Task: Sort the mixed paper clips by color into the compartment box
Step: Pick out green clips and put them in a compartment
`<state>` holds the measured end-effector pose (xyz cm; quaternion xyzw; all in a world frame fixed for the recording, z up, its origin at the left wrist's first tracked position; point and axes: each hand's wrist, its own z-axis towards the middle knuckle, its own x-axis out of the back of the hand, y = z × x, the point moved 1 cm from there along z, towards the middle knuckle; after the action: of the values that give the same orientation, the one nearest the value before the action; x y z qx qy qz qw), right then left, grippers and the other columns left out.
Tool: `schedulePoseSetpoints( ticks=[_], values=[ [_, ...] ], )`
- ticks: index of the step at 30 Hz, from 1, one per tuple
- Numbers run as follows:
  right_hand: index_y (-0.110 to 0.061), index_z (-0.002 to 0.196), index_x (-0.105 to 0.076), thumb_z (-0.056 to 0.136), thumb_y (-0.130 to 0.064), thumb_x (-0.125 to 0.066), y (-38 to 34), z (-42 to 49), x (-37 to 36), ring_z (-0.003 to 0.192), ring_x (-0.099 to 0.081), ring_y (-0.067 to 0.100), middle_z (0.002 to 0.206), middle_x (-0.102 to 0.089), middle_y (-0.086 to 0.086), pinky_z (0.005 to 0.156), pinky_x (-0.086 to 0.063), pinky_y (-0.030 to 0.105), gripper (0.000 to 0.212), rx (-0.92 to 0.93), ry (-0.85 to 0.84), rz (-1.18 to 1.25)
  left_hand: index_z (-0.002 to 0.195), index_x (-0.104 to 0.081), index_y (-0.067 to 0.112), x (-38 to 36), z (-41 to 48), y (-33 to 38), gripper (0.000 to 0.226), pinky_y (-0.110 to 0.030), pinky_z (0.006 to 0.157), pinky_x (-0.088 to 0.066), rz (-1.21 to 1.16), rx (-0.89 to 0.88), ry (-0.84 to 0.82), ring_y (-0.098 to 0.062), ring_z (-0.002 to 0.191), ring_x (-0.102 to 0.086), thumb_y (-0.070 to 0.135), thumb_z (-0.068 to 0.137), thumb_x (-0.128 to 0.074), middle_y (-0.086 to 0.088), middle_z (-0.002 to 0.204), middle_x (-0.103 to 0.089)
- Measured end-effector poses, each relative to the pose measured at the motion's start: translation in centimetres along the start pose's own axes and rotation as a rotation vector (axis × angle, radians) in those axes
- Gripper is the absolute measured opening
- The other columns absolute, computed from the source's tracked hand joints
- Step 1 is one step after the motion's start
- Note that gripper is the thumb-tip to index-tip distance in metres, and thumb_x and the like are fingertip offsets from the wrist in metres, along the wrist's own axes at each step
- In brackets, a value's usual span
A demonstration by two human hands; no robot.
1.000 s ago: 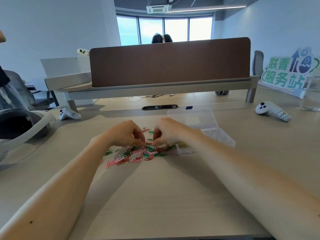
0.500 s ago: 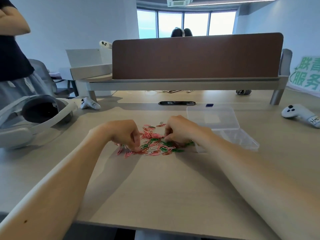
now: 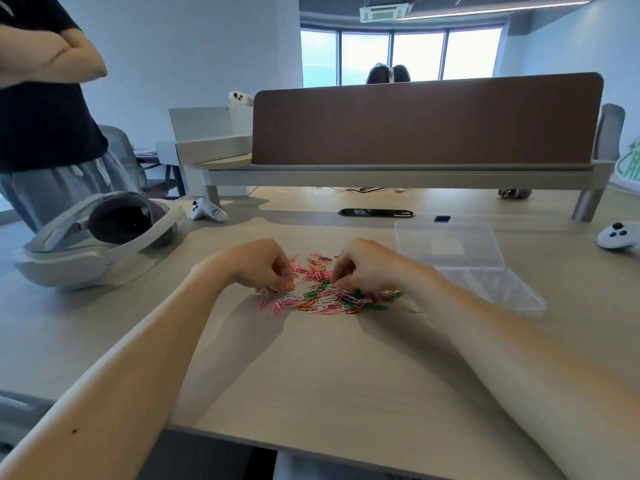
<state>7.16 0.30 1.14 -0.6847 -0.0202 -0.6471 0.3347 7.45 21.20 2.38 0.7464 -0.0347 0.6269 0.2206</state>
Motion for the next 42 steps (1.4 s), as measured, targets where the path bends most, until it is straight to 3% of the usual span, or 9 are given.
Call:
schedulePoseSetpoints(
  ticks=[6, 14, 21, 26, 31, 36, 42],
  values=[
    [-0.018, 0.096, -0.077, 0.086, -0.02, -0.071, -0.9, 0.0, -0.8, 0.082, -0.061, 0.009, 0.085, -0.067, -0.009, 0.072, -0.045, 0.022, 0.011, 0.028, -0.034, -0.048, 0.091, -0.074, 0.021, -0.5, 0.4, 0.5, 0.008, -0.016, 0.065, -0.045, 0.061, -0.006, -0.018, -0.004, 0.072, -0.059, 0.024, 0.084, -0.071, 0.009, 0.085, -0.069],
    [-0.023, 0.092, -0.076, 0.078, -0.036, -0.078, -1.0, -0.1, -1.1, 0.086, -0.063, 0.011, 0.09, -0.071, -0.006, 0.077, -0.053, 0.03, 0.019, 0.013, -0.033, -0.116, 0.084, -0.073, 0.023, -0.6, 0.6, 0.7, 0.009, -0.021, 0.063, -0.051, 0.032, 0.004, -0.047, -0.008, 0.068, -0.063, 0.025, 0.078, -0.078, 0.009, 0.078, -0.07],
    [-0.021, 0.086, -0.075, 0.082, -0.027, -0.075, -1.9, -0.3, -1.3, 0.077, -0.057, 0.011, 0.072, -0.058, -0.013, 0.067, -0.04, 0.023, 0.007, 0.041, -0.051, -0.157, 0.078, -0.069, 0.026, -0.9, 0.9, 1.2, 0.008, -0.022, 0.067, -0.05, 0.097, 0.006, -0.054, -0.011, 0.072, -0.063, 0.021, 0.08, -0.075, 0.011, 0.076, -0.067],
    [-0.026, 0.077, -0.067, 0.083, -0.024, -0.073, -2.1, -0.5, -1.3, 0.076, -0.056, 0.012, 0.072, -0.058, -0.012, 0.065, -0.04, 0.023, 0.009, 0.048, -0.066, -0.17, 0.077, -0.07, 0.022, -0.8, 0.8, 1.4, 0.01, -0.027, 0.072, -0.055, 0.102, 0.001, -0.032, -0.011, 0.07, -0.066, 0.015, 0.078, -0.077, 0.01, 0.071, -0.068],
    [-0.024, 0.083, -0.068, 0.086, -0.022, -0.071, -2.3, -0.3, -1.4, 0.079, -0.055, 0.012, 0.075, -0.056, -0.012, 0.069, -0.04, 0.024, 0.004, 0.054, -0.095, -0.195, 0.084, -0.071, 0.023, -0.8, 0.7, 1.3, 0.019, -0.026, 0.072, -0.054, 0.107, 0.009, -0.028, -0.01, 0.073, -0.065, 0.005, 0.077, -0.073, 0.01, 0.075, -0.069],
    [-0.017, 0.094, -0.074, 0.086, -0.021, -0.071, -2.2, -0.4, -1.3, 0.082, -0.057, 0.013, 0.083, -0.063, -0.006, 0.072, -0.043, 0.025, 0.009, 0.056, -0.091, -0.195, 0.087, -0.07, 0.023, -0.9, 0.5, 1.3, 0.014, -0.016, 0.061, -0.04, 0.124, -0.011, -0.051, -0.002, 0.065, -0.055, 0.011, 0.08, -0.072, 0.015, 0.072, -0.062],
    [-0.022, 0.078, -0.067, 0.084, -0.023, -0.073, -2.0, -0.3, -1.4, 0.073, -0.054, 0.011, 0.071, -0.058, -0.01, 0.059, -0.037, 0.019, 0.009, 0.062, -0.061, -0.164, 0.081, -0.068, 0.026, -1.0, 0.7, 1.0, 0.011, -0.022, 0.068, -0.046, 0.115, -0.024, -0.036, -0.009, 0.069, -0.059, 0.016, 0.081, -0.072, 0.012, 0.073, -0.065]
  ],
)
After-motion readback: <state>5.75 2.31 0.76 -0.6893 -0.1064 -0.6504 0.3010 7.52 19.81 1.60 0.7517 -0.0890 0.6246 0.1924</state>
